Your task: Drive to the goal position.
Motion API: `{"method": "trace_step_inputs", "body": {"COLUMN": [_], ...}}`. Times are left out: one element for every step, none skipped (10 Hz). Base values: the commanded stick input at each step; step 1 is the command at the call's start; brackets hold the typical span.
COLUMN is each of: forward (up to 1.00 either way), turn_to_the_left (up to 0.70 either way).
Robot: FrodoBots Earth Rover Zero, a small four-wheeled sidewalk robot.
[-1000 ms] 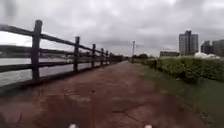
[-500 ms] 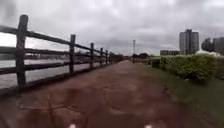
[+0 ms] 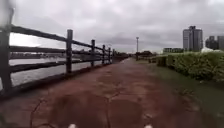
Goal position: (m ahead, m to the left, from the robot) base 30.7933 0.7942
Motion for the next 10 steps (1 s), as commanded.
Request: {"method": "trace_step_inputs", "body": {"forward": [0.85, 0.85, 0.85, 0.85, 0.85, 0.85, 0.85, 0.85, 0.85, 0.85], "turn_to_the_left": [-0.20, -0.04, 0.01, 0.01, 0.01, 0.01, 0.01, 0.01, 0.01, 0.01]}}
